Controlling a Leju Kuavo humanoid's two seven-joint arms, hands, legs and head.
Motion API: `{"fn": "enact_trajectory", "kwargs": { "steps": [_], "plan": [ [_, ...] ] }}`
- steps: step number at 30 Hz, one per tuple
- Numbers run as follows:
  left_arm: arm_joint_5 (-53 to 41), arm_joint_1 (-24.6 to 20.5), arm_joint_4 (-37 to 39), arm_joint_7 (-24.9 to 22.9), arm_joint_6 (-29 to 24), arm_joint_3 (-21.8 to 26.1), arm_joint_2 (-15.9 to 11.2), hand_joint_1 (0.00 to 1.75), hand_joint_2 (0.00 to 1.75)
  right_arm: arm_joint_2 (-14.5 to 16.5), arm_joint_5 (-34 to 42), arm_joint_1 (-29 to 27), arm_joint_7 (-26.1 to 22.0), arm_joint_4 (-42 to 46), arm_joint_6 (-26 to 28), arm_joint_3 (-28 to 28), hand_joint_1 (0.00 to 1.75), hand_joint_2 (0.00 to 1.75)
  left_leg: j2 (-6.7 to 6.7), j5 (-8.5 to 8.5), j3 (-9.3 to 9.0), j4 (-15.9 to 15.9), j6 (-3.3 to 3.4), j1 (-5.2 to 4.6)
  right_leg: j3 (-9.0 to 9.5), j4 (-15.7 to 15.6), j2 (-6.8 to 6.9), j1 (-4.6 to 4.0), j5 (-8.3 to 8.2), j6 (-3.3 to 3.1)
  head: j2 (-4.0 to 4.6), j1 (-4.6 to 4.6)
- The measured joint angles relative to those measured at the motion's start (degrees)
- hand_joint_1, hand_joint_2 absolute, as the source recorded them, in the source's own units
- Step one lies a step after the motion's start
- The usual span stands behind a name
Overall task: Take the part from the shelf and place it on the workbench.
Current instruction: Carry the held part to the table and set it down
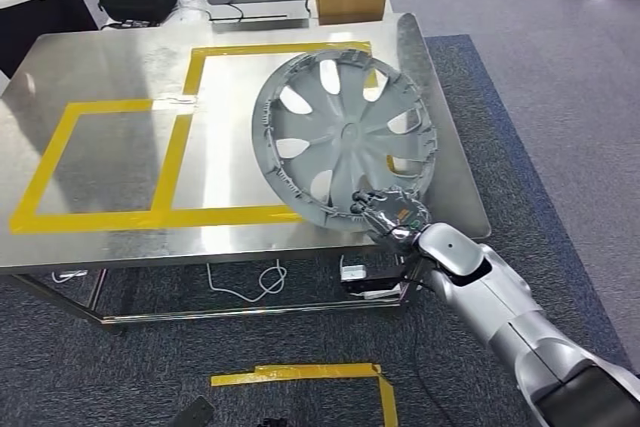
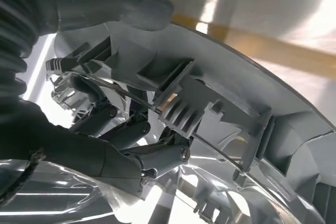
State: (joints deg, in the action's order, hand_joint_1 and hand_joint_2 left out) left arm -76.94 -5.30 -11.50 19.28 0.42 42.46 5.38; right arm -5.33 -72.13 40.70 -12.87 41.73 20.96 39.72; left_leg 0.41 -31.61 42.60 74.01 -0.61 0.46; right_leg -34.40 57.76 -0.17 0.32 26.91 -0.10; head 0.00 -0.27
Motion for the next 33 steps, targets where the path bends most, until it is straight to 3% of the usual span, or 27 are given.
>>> {"fn": "enact_trajectory", "kwargs": {
  "steps": [2, 4, 7, 9, 10, 13, 14, 15, 16, 18, 20, 22, 24, 26, 28, 29, 30, 31, 32, 33],
  "plan": [
    [-0.03, -0.06, 0.0, -0.08, 0.04, -0.13, -0.11, 0.0, 1.75, 1.12, -0.01, 0.21, -0.01, -0.58, -0.21, 0.47, 1.75, 1.75, 0.0, 3.99, -3.25, -7.0, 0.62, -0.08, 0.25, 0.08, -0.09, -0.16, 0.2, 0.02, 0.0, 0.01],
    [-0.04, -0.15, 0.0, -0.09, 0.05, -0.19, -0.17, 0.0, 1.75, 2.01, 0.04, 0.48, 0.01, -1.05, -0.28, 0.83, 1.75, 1.75, -0.01, 6.08, -6.0, -13.16, 1.19, -0.3, 0.11, 0.24, -0.11, -0.4, 0.34, 0.29, 0.0, 0.04],
    [-0.04, -0.11, 0.0, -0.09, 0.06, -0.21, -0.14, 0.0, 1.75, 2.76, 0.1, 0.87, -0.07, -1.52, -0.42, 1.32, 1.75, 1.75, 0.04, 5.94, -6.44, -14.81, 1.63, -0.45, -0.29, 0.27, 0.0, -0.45, 0.31, 1.04, 0.0, 0.08],
    [-0.05, -0.04, 0.0, -0.09, 0.06, -0.21, -0.12, 0.0, 1.75, 3.06, 0.09, 1.15, -0.16, -1.73, -0.69, 1.74, 1.75, 1.75, 0.02, 6.14, -6.63, -15.22, 2.1, -0.18, -0.95, 1.32, 0.05, -0.38, 1.24, 1.65, 0.0, 0.17],
    [-0.05, -0.12, 0.0, -0.09, 0.06, -0.22, -0.11, 0.0, 1.75, 3.21, 0.09, 1.28, -0.17, -1.85, -0.84, 1.96, 1.75, 1.75, 0.0, 6.23, -6.73, -15.41, 2.34, -0.02, -1.97, 3.37, 0.06, -0.31, 2.46, 1.95, 0.0, 0.25],
    [-0.08, -0.28, 0.0, -0.13, 0.06, -0.24, -0.09, 0.0, 1.75, 3.62, 0.09, 1.36, -0.15, -2.34, -1.16, 2.61, 1.75, 1.75, -0.01, 6.2, -6.74, -15.45, 2.65, 0.05, -7.29, 14.46, 0.1, -0.05, 7.24, 2.62, 0.0, 0.39],
    [-0.09, -0.24, 0.0, -0.14, 0.06, -0.24, -0.06, 0.0, 1.75, 3.72, 0.1, 1.33, -0.15, -2.53, -1.21, 2.84, 1.75, 1.75, 0.0, 6.19, -6.76, -15.44, 2.67, 0.05, -8.39, 16.61, 0.1, -0.01, 7.59, 2.73, 0.0, 0.39],
    [-0.09, -0.19, 0.0, -0.16, 0.06, -0.24, -0.04, 0.0, 1.75, 3.77, 0.1, 1.32, -0.15, -2.72, -1.26, 3.06, 1.75, 1.75, 0.02, 6.17, -6.81, -15.42, 2.67, 0.05, -8.39, 16.43, 0.11, 0.01, 6.79, 2.76, 0.0, 0.39],
    [-0.09, -0.16, 0.0, -0.17, 0.06, -0.24, -0.01, 0.0, 1.75, 3.79, 0.11, 1.32, -0.15, -2.89, -1.3, 3.24, 1.75, 1.75, 0.06, 6.14, -6.89, -15.41, 2.63, 0.06, -7.18, 13.86, 0.11, 0.03, 4.98, 2.69, 0.0, 0.4],
    [-0.08, -0.13, 0.0, -0.17, 0.05, -0.24, 0.05, 0.0, 1.75, 3.8, 0.15, 1.36, -0.15, -3.15, -1.35, 3.44, 1.75, 1.75, 0.15, 6.03, -6.99, -15.36, 2.38, -0.06, -2.98, 5.71, 0.17, -0.03, 1.25, 2.36, 0.0, 0.4],
    [-0.07, -0.09, 0.0, -0.18, 0.04, -0.24, 0.07, 0.0, 1.75, 3.91, 0.22, 1.43, -0.15, -3.31, -1.36, 3.58, 1.75, 1.75, 0.19, 6.06, -6.82, -15.22, 1.85, -0.24, -0.38, 0.84, 0.16, -0.16, 0.11, 1.9, 0.0, 0.35],
    [-0.03, 0.0, 0.0, -0.19, 0.04, -0.24, 0.06, 0.0, 1.75, 4.04, 0.43, 1.41, -0.15, -3.52, -1.45, 3.8, 1.75, 1.75, 0.14, 6.21, -6.68, -15.18, 1.28, -0.28, -0.13, 0.22, 0.05, -0.22, 0.26, 1.36, 0.0, 0.33],
    [0.02, 0.05, 0.0, -0.19, 0.03, -0.24, 0.01, 0.0, 1.75, 4.06, 0.86, 1.39, -0.13, -3.72, -1.67, 3.93, 0.87, 0.87, 0.06, 5.47, -6.4, -14.39, 0.7, -0.21, 0.0, 0.0, 0.06, -0.02, 0.08, 0.69, 0.0, 0.28],
    [0.04, 0.08, 0.0, -0.17, 0.1, -0.24, -0.04, 0.0, 1.75, 4.06, 1.41, 1.45, -0.15, -3.86, -1.81, 3.95, 0.0, 0.0, 0.0, 2.61, -4.42, -9.61, 0.14, -0.07, 0.18, -0.21, 0.15, 0.16, -0.01, 0.07, 0.0, 0.14],
    [0.1, 0.13, 0.0, -0.04, 0.27, -0.24, -0.05, 0.0, 1.75, 4.06, 1.87, 1.48, -0.33, -4.0, -1.83, 3.98, 0.0, 0.0, -0.02, -0.83, -1.11, -1.82, -0.17, 0.04, 0.23, -0.18, 0.15, 0.1, 0.06, -0.2, 0.0, 0.07],
    [0.16, 0.14, 0.0, 0.07, 0.3, -0.24, -0.08, 0.0, 1.31, 4.06, 2.06, 1.48, -0.46, -4.09, -1.81, 4.0, 0.0, 0.0, -0.02, -1.52, -0.04, 0.78, -0.23, 0.06, 0.28, -0.15, 0.14, 0.07, 0.08, -0.23, 0.0, 0.08],
    [0.25, 0.15, 0.0, 0.15, 0.22, -0.24, -0.13, 0.0, 0.87, 4.06, 2.23, 1.48, -0.57, -4.18, -1.78, 4.02, 0.0, 0.0, -0.02, -1.1, 0.08, 1.28, -0.22, 0.06, 0.34, -0.13, 0.11, 0.05, 0.1, -0.24, 0.0, 0.07],
    [0.35, 0.16, 0.0, 0.19, 0.11, -0.24, -0.17, 0.0, 0.44, 4.06, 2.39, 1.48, -0.64, -4.26, -1.72, 4.04, 0.0, 0.0, -0.02, 0.3, -0.82, -0.44, -0.13, 0.06, 0.44, -0.12, 0.06, 0.04, 0.12, -0.22, 0.0, 0.08],
    [0.45, 0.17, 0.0, 0.18, -0.06, -0.24, -0.21, 0.0, 0.0, 4.06, 2.54, 1.5, -0.62, -4.3, -1.62, 4.07, 0.0, 0.0, -0.02, 2.41, -2.67, -4.15, 0.04, 0.06, 0.58, -0.11, 0.0, 0.04, 0.16, -0.16, 0.0, 0.07],
    [0.55, 0.16, 0.0, 0.13, -0.22, -0.24, -0.23, 0.0, 0.0, 4.06, 2.67, 1.53, -0.5, -4.31, -1.49, 4.08, 0.0, 0.0, -0.02, 4.03, -4.7, -8.16, 0.25, 0.03, 0.66, -0.08, -0.04, -0.03, 0.23, -0.04, 0.0, 0.08]
  ]
}}
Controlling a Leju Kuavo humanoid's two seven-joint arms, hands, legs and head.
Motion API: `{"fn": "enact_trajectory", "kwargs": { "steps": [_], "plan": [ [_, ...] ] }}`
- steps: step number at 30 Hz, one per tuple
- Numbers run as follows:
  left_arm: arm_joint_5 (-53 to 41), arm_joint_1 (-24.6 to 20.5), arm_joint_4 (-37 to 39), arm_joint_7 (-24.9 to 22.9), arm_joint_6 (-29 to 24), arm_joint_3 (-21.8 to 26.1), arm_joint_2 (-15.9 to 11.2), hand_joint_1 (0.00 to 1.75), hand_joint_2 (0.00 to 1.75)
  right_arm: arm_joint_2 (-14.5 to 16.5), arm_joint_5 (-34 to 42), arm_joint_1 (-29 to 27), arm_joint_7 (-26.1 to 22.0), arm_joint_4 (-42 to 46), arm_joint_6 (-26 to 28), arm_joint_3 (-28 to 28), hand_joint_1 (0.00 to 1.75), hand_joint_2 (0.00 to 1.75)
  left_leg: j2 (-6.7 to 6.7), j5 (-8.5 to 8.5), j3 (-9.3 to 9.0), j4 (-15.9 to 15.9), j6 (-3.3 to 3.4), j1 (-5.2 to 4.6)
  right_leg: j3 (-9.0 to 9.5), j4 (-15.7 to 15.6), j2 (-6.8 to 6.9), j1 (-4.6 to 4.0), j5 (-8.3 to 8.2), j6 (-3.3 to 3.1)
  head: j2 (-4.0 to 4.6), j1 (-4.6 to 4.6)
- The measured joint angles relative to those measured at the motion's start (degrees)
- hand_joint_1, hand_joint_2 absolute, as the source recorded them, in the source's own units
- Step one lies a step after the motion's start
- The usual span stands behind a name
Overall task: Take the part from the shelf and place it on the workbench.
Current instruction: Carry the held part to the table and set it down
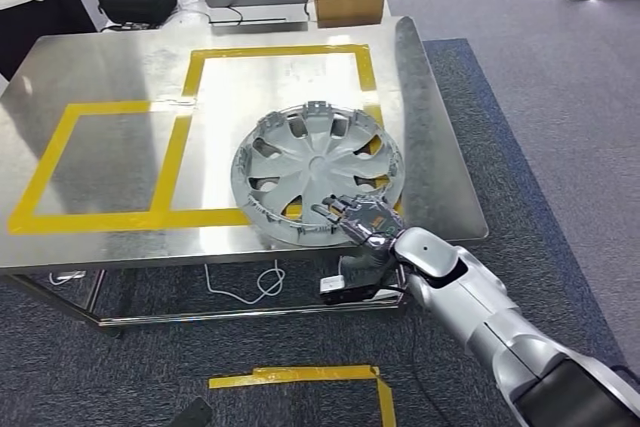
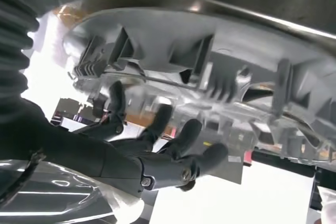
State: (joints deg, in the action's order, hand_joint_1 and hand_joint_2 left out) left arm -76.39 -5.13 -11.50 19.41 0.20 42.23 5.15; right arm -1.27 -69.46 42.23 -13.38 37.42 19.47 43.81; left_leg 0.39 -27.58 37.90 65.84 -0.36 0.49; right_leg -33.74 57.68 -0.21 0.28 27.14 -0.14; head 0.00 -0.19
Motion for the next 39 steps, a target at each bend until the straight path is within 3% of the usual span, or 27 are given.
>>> {"fn": "enact_trajectory", "kwargs": {
  "steps": [2, 6, 8, 10, 11, 12, 13, 15, 17, 20, 22, 23, 26, 27, 28, 30, 32, 36, 37, 39],
  "plan": [
    [0.14, -0.06, 0.0, -0.2, -0.35, 0.0, 0.01, 0.0, 0.0, -0.01, 0.25, 0.15, 0.46, 0.0, 0.34, 0.03, 0.0, 0.0, 0.03, 1.46, -2.71, -5.86, 0.39, -0.11, -0.14, 0.12, -0.08, -0.21, 0.06, 0.43, 0.0, 0.06],
    [0.26, 0.13, 0.0, -0.77, -0.81, 0.01, 0.12, 0.0, 0.0, -0.16, 0.66, 0.44, 0.96, 0.02, 1.22, -0.06, 0.0, 0.0, 0.0, 1.43, -3.1, -7.15, 1.37, -0.04, -0.83, 0.54, -0.09, -0.21, 0.48, 1.66, 0.0, 0.08],
    [0.32, 0.13, 0.0, -1.02, -1.03, 0.02, 0.18, 0.0, 0.0, -0.42, 0.67, 0.73, 1.42, 0.04, 1.62, -0.28, 0.0, 0.0, -0.08, 1.65, -3.21, -7.44, 2.01, 0.17, -2.91, 4.7, -0.05, -0.11, 2.98, 2.27, 0.0, 0.31],
    [0.39, 0.13, 0.0, -1.19, -1.39, 0.02, 0.2, 0.0, 0.0, -0.73, 0.64, 0.88, 1.84, 0.04, 1.91, -0.55, 0.0, 0.0, -0.11, 1.65, -3.18, -7.41, 2.25, 0.15, -6.49, 12.42, 0.0, -0.03, 6.4, 2.68, 0.0, 0.5],
    [0.4, 0.17, 0.0, -1.26, -1.56, 0.02, 0.22, 0.0, 0.0, -0.87, 0.61, 0.84, 1.97, 0.04, 2.02, -0.64, 0.0, 0.0, -0.11, 1.64, -3.18, -7.4, 2.26, 0.14, -7.95, 15.37, 0.02, -0.01, 7.24, 2.79, 0.0, 0.49],
    [0.44, 0.21, 0.0, -1.32, -1.81, 0.02, 0.26, 0.0, 0.0, -1.01, 0.57, 0.78, 2.24, 0.11, 2.19, -0.73, 0.0, 0.0, -0.1, 1.64, -3.19, -7.39, 2.26, 0.14, -8.5, 16.36, 0.02, -0.01, 7.0, 2.83, 0.0, 0.5],
    [0.52, 0.23, 0.0, -1.41, -2.14, 0.03, 0.31, 0.0, 0.0, -1.18, 0.51, 0.75, 2.69, 0.34, 2.52, -0.84, 0.0, 0.0, -0.08, 1.63, -3.22, -7.38, 2.25, 0.14, -7.93, 15.03, 0.03, 0.0, 5.69, 2.78, 0.0, 0.51],
    [0.72, 0.27, 0.0, -1.65, -3.27, 0.04, 0.44, 0.0, 0.0, -1.75, 0.44, 0.76, 4.06, 1.62, 3.76, -1.46, 0.0, 0.0, -0.02, 1.58, -3.32, -7.37, 2.15, 0.13, -4.19, 7.31, 0.09, -0.01, 1.84, 2.49, 0.0, 0.51],
    [0.84, 0.3, 0.0, -1.85, -4.49, 0.06, 0.53, 0.0, 0.0, -2.4, 0.51, 0.85, 5.21, 3.77, 5.04, -2.63, 0.0, 0.0, 0.0, 1.56, -3.18, -7.24, 1.76, -0.09, -0.9, 1.08, 0.1, -0.13, 0.02, 2.01, 0.0, 0.49],
    [0.86, 0.47, 0.0, -1.93, -5.19, 0.08, 0.58, 0.0, 0.0, -3.35, 0.57, 0.84, 5.86, 6.59, 5.54, -4.19, 0.0, 0.0, -0.03, 1.64, -3.05, -7.31, 0.96, -0.23, -0.14, -0.18, -0.07, -0.2, -0.06, 1.22, 0.0, 0.48],
    [0.98, 0.57, 0.0, -2.05, -5.59, 0.09, 0.57, 0.0, 0.0, -3.8, 0.54, 0.8, 5.93, 8.09, 5.63, -4.92, 0.0, 0.0, -0.06, 0.41, -2.55, -5.89, 0.4, -0.18, -0.04, -0.39, -0.06, 0.06, -0.28, 0.61, 0.0, 0.37],
    [1.12, 0.58, 0.0, -2.2, -5.96, 0.1, 0.55, 0.0, 0.44, -3.95, 0.54, 0.72, 6.0, 9.02, 5.71, -5.32, 0.0, 0.0, -0.07, -1.12, -1.62, -3.54, 0.11, -0.11, 0.02, -0.5, -0.04, 0.19, -0.39, 0.33, 0.0, 0.27],
    [1.7, 0.69, 0.0, -2.7, -7.25, 0.19, 0.68, 0.0, 1.75, -4.92, 1.21, -0.1, 6.53, 13.09, 5.73, -6.94, 0.0, 0.0, -0.1, -6.41, 2.93, 7.39, -0.36, 0.06, 0.04, -0.39, 0.08, 0.18, -0.49, 0.03, 0.0, 0.12],
    [1.87, 0.79, 0.0, -2.82, -7.6, 0.24, 0.74, 0.0, 1.75, -5.38, 1.81, -0.56, 6.64, 14.8, 5.61, -7.72, 0.0, 0.0, -0.1, -6.77, 3.6, 9.18, -0.36, 0.07, 0.03, -0.31, 0.11, 0.17, -0.49, 0.02, 0.0, 0.12],
    [2.06, 0.91, 0.0, -2.93, -7.92, 0.32, 0.78, 0.0, 1.75, -5.85, 2.64, -1.06, 6.65, 16.81, 5.45, -8.7, 0.0, 0.0, -0.1, -5.91, 3.19, 8.64, -0.27, 0.06, 0.03, -0.21, 0.12, 0.16, -0.48, 0.03, 0.0, 0.11],
    [2.35, 1.01, 0.0, -3.02, -8.45, 0.51, 0.81, 0.0, 1.75, -6.61, 4.38, -1.95, 6.45, 20.85, 5.17, -10.77, 0.0, 0.0, -0.1, -2.03, -0.15, 1.94, 0.12, 0.05, 0.01, -0.02, 0.05, 0.16, -0.42, 0.13, 0.0, 0.11],
    [2.57, 0.97, 0.0, -3.02, -8.82, 0.7, 0.87, 0.0, 1.75, -7.27, 5.7, -2.5, 6.08, 24.41, 4.92, -12.64, 0.0, 0.0, -0.07, 0.43, -3.24, -4.66, 0.55, -0.07, -0.26, 0.26, -0.05, -0.07, -0.39, 0.48, 0.0, 0.11],
    [2.64, 1.03, 0.0, -3.02, -8.97, 1.09, 1.24, 0.0, 1.75, -8.51, 6.58, -3.49, 5.65, 28.8, 4.6, -14.86, 0.0, 0.0, -0.03, 1.08, -3.49, -6.64, 1.52, -0.13, -1.06, 0.49, -0.1, -0.16, -0.58, 1.69, 0.0, 0.17],
    [2.68, 1.03, 0.0, -3.01, -8.98, 1.17, 1.32, 0.0, 1.75, -8.79, 6.92, -3.69, 5.62, 29.54, 4.62, -15.25, 0.0, 0.0, -0.11, 1.43, -3.31, -6.83, 1.96, -0.04, -1.53, 1.22, -0.07, -0.13, 0.31, 1.98, 0.0, 0.25],
    [2.82, 0.9, 0.0, -2.96, -9.02, 1.31, 1.37, 0.0, 1.75, -9.26, 8.35, -4.06, 5.52, 31.04, 4.7, -16.1, 0.0, 0.0, -0.27, 2.16, -2.68, -7.1, 2.7, 0.11, -3.52, 6.04, -0.01, 0.0, 4.3, 2.47, 0.0, 0.41]
  ]
}}
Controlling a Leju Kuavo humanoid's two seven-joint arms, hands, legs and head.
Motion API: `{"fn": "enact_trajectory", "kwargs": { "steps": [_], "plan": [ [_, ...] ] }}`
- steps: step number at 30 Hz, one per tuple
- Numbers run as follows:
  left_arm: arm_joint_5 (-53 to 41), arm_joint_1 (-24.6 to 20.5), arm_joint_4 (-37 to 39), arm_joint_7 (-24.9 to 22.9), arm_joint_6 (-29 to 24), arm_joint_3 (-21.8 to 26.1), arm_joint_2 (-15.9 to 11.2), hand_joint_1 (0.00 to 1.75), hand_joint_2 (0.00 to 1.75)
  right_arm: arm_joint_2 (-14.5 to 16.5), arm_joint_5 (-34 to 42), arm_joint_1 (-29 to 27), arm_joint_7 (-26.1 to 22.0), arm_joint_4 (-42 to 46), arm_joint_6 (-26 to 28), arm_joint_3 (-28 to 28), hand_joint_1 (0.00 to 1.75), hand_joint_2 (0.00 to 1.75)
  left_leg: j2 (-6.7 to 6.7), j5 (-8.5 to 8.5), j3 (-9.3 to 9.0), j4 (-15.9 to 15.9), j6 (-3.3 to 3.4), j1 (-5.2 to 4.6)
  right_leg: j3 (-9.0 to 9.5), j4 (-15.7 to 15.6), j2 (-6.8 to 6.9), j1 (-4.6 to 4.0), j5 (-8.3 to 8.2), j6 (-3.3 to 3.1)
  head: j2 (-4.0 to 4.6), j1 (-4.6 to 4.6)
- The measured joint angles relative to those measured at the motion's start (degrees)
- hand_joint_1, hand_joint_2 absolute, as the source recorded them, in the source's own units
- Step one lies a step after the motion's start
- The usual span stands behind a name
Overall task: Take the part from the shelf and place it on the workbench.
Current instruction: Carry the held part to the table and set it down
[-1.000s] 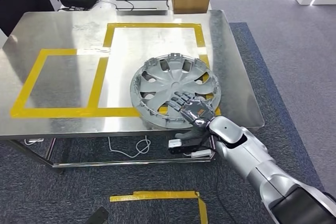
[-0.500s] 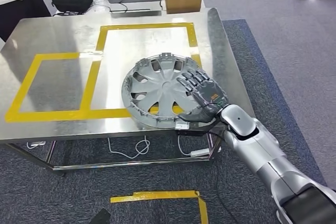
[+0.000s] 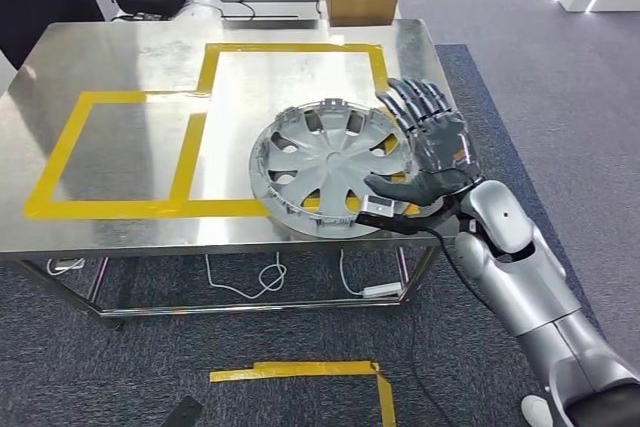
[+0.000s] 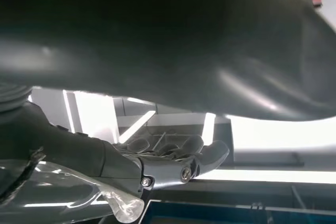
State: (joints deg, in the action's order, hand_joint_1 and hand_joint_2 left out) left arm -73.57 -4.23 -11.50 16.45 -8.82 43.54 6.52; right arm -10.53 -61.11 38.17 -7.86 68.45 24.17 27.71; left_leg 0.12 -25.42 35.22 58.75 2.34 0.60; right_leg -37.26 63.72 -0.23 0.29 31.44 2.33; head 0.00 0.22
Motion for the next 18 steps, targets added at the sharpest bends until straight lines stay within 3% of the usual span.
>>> {"fn": "enact_trajectory", "kwargs": {
  "steps": [2, 3, 4, 5, 7, 9, 10, 13, 18],
  "plan": [
    [0.18, -0.06, 0.0, 0.14, -0.04, 0.2, 0.03, 0.0, 1.75, -0.45, 2.18, -0.68, -0.1, 1.7, -0.07, -1.05, 0.0, 0.0, -0.01, 0.69, 0.95, 0.02, 0.26, -0.05, -2.31, 7.51, 0.04, 0.11, 4.3, 0.37, 0.0, 0.1],
    [0.25, -0.02, 0.0, 0.22, -0.06, 0.28, 0.05, 0.0, 1.75, -0.72, 3.21, -1.09, -0.19, 2.53, -0.18, -1.64, 0.0, 0.0, -0.01, 1.1, 1.46, 0.02, 0.26, -0.07, -2.74, 9.82, 0.04, 0.14, 5.15, 0.48, 0.0, 0.1],
    [0.3, 0.03, 0.0, 0.28, -0.09, 0.37, 0.05, 0.0, 1.75, -0.97, 4.03, -1.38, -0.34, 3.31, -0.29, -2.22, 0.0, 0.0, 0.0, 1.53, 1.99, 0.03, 0.21, -0.08, -2.18, 10.12, 0.04, 0.15, 4.87, 0.5, 0.0, 0.11],
    [0.34, 0.08, 0.0, 0.34, -0.14, 0.43, 0.05, 0.0, 1.75, -1.16, 4.58, -1.53, -0.51, 4.01, -0.39, -2.76, 0.0, 0.0, 0.01, 1.96, 2.49, 0.04, 0.1, -0.08, -0.49, 8.14, 0.05, 0.16, 3.6, 0.45, 0.0, 0.12],
    [0.39, 0.07, 0.0, 0.41, -0.25, 0.54, 0.06, 0.0, 1.75, -1.36, 5.0, -1.46, -0.76, 5.25, -0.46, -3.52, 0.0, 0.0, 0.03, 2.76, 3.29, 0.08, -0.25, -0.14, 5.18, -0.07, 0.05, 0.12, 1.01, 0.15, 0.0, 0.12],
    [0.4, -0.01, 0.0, 0.46, -0.33, 0.62, 0.09, 0.0, 1.75, -1.48, 5.15, -1.39, -0.84, 6.35, -0.49, -4.0, 0.0, 0.0, 0.02, 3.64, 3.7, 0.08, -0.84, -0.24, 9.08, -6.14, 0.02, -0.05, 0.18, -0.15, 0.0, 0.11],
    [0.41, -0.03, 0.0, 0.49, -0.35, 0.65, 0.11, 0.0, 1.75, -1.54, 5.19, -1.39, -0.85, 6.73, -0.51, -4.19, 0.0, 0.0, 0.02, 4.1, 3.81, 0.01, -1.19, -0.25, 9.57, -7.16, -0.01, -0.19, 0.23, -0.28, 0.0, 0.16],
    [0.41, 0.03, 0.0, 0.51, -0.36, 0.7, 0.14, 0.0, 1.75, -1.65, 5.22, -1.54, -0.84, 7.14, -0.57, -4.59, 0.0, 0.0, 0.07, 5.13, 3.9, -0.36, -1.93, -0.19, 8.71, -7.09, -0.01, -0.34, -0.4, -0.8, 0.0, 0.35],
    [0.41, 0.1, 0.0, 0.51, -0.36, 0.7, 0.12, 0.0, 1.75, -1.65, 5.23, -1.58, -0.84, 7.23, -0.57, -4.65, 0.0, 0.0, 0.13, 5.2, 3.99, -0.42, -2.15, -0.27, 8.46, -7.28, 0.1, -0.17, -0.76, -1.15, 0.0, 0.39]
  ]
}}
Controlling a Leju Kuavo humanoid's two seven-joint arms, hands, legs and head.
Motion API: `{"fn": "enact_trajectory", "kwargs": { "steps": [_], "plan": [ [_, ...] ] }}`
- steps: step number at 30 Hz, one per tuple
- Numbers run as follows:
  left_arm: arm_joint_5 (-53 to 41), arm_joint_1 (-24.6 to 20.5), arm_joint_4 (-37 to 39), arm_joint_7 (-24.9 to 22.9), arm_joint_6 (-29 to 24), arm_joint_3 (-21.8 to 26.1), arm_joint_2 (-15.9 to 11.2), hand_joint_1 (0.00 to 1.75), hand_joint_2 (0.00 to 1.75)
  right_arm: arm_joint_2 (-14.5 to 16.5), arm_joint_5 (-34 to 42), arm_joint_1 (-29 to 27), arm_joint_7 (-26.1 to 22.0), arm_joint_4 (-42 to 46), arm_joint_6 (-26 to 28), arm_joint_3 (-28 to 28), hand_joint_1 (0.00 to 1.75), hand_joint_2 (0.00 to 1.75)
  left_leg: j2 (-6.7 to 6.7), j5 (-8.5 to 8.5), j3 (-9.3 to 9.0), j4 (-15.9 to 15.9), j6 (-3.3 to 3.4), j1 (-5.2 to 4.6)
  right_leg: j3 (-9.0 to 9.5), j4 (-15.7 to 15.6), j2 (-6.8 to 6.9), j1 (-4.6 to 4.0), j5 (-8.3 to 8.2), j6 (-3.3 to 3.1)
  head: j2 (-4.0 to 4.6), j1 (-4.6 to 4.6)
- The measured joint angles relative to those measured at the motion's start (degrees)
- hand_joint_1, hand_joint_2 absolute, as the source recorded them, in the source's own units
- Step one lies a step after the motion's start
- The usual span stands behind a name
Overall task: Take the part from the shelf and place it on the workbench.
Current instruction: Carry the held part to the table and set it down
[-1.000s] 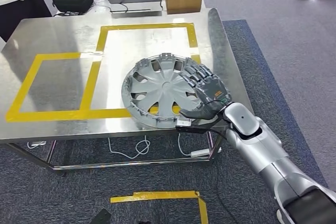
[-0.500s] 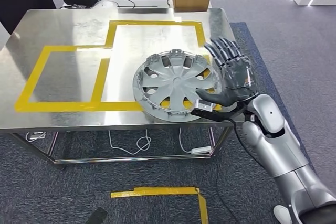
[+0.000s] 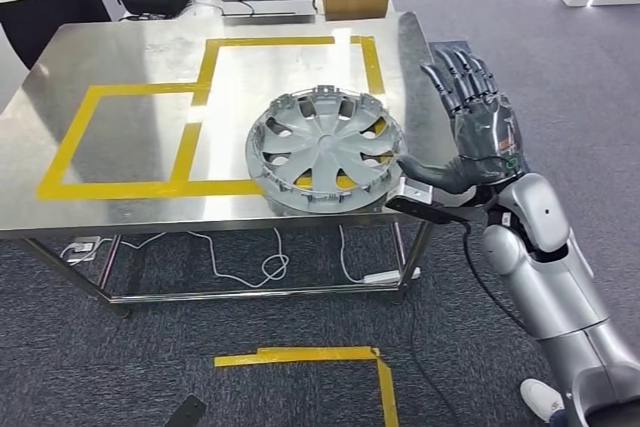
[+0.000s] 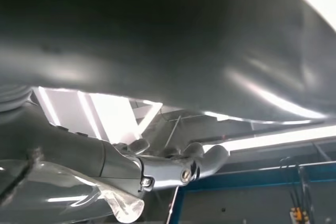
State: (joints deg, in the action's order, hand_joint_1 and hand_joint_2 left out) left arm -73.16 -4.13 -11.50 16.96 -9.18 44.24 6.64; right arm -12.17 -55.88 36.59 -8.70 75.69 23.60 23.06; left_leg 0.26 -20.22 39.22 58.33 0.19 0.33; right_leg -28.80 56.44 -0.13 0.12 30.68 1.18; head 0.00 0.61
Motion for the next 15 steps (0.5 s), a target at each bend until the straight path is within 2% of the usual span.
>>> {"fn": "enact_trajectory", "kwargs": {
  "steps": [1, 2, 4, 5, 6, 8, 9, 10, 12, 13, 14, 15],
  "plan": [
    [0.0, 0.03, 0.0, 0.0, -0.01, 0.01, -0.02, 0.0, 1.75, 0.0, 0.01, 0.03, 0.0, 0.05, -0.01, -0.01, 0.0, 0.0, 0.02, -0.24, 0.1, 0.08, -0.12, 0.02, -0.04, -0.1, 0.1, 0.13, -0.27, -0.24, 0.0, 0.01],
    [0.0, 0.07, 0.0, 0.0, -0.02, 0.02, -0.04, 0.0, 1.75, 0.0, 0.02, 0.07, -0.01, 0.16, -0.02, -0.01, 0.0, 0.0, 0.01, -1.44, 0.44, 0.72, -0.32, 0.05, -0.21, -0.18, 0.22, 0.24, -0.69, -0.6, 0.0, -0.06],
    [0.0, 0.11, 0.0, 0.0, -0.05, 0.03, -0.04, 0.0, 1.75, 0.0, 0.03, -0.19, 0.01, 0.48, -0.07, -0.04, 0.0, 0.0, -0.04, -7.27, 1.56, 9.2, -1.05, 0.22, -2.55, -0.01, 0.39, 0.32, -2.87, -1.14, 0.0, -0.26],
    [0.0, 0.13, 0.0, 0.0, -0.07, 0.04, -0.05, 0.0, 1.75, 0.0, 0.04, -0.38, 0.01, 0.62, -0.09, -0.06, 0.0, 0.0, -0.07, -9.3, 0.99, 12.06, -1.28, 0.26, -4.01, 0.18, 0.41, 0.3, -3.97, -1.22, 0.0, -0.36],
    [0.0, 0.11, 0.0, 0.0, -0.09, 0.04, -0.07, 0.0, 1.75, -0.01, 0.06, -0.57, 0.01, 0.73, -0.1, -0.09, 0.0, 0.0, -0.07, -10.16, -0.79, 12.99, -1.32, 0.3, -5.46, 0.43, 0.4, 0.27, -4.97, -1.1, 0.0, -0.39],
    [0.0, 0.0, 0.0, 0.01, -0.18, 0.04, -0.17, 0.0, 1.75, -0.03, 0.53, -0.64, -0.02, 1.02, -0.1, -0.26, 0.0, 0.0, -0.05, -9.07, -6.71, 4.74, -0.68, 0.17, -6.57, 0.92, 0.42, 0.19, -5.64, -0.62, 0.0, -0.35],
    [0.02, -0.06, 0.0, 0.03, -0.26, 0.04, -0.2, 0.0, 1.75, -0.05, 1.1, -0.67, -0.04, 1.25, -0.11, -0.44, 0.0, 0.0, -0.02, -9.16, -8.63, 1.74, -0.34, 0.05, -6.88, 1.08, 0.45, 0.14, -5.98, -0.29, 0.0, -0.32],
    [0.08, -0.1, 0.0, 0.05, -0.38, 0.04, -0.21, 0.0, 1.75, -0.07, 1.95, -0.71, -0.1, 1.5, -0.15, -0.68, 0.0, 0.0, 0.0, -9.44, -9.55, 0.11, -0.01, -0.09, -7.09, 1.16, 0.49, 0.12, -6.34, 0.08, 0.0, -0.33],
    [0.32, -0.04, 0.0, 0.11, -0.57, 0.11, -0.16, 0.0, 1.75, -0.1, 4.17, -0.96, -0.37, 2.24, -0.41, -1.35, 0.0, 0.0, -0.03, -8.9, -9.36, -0.43, 0.74, -0.2, -7.32, 1.07, 0.51, 0.18, -7.04, 0.85, 0.0, -0.38],
    [0.46, 0.0, 0.0, 0.16, -0.65, 0.19, -0.13, 0.0, 1.75, -0.16, 5.4, -1.15, -0.6, 2.71, -0.6, -1.78, 0.0, 0.0, -0.12, -8.39, -9.04, -0.59, 1.18, -0.14, -7.66, 1.4, 0.44, 0.27, -6.58, 1.2, 0.0, -0.41],
    [0.58, 0.02, 0.0, 0.22, -0.7, 0.33, -0.11, 0.0, 1.75, -0.28, 6.61, -1.37, -0.83, 3.25, -0.81, -2.28, 0.0, 0.0, -0.22, -7.77, -8.56, -0.76, 1.67, -0.05, -8.3, 2.5, 0.36, 0.33, -5.19, 1.53, 0.0, -0.33],
    [0.67, 0.05, 0.0, 0.31, -0.8, 0.5, -0.1, 0.0, 1.75, -0.4, 7.8, -1.61, -1.0, 3.78, -0.96, -2.8, 0.0, 0.0, -0.31, -7.1, -7.93, -0.91, 2.05, 0.06, -9.26, 4.73, 0.29, 0.41, -2.89, 1.8, 0.0, -0.28]
  ]
}}
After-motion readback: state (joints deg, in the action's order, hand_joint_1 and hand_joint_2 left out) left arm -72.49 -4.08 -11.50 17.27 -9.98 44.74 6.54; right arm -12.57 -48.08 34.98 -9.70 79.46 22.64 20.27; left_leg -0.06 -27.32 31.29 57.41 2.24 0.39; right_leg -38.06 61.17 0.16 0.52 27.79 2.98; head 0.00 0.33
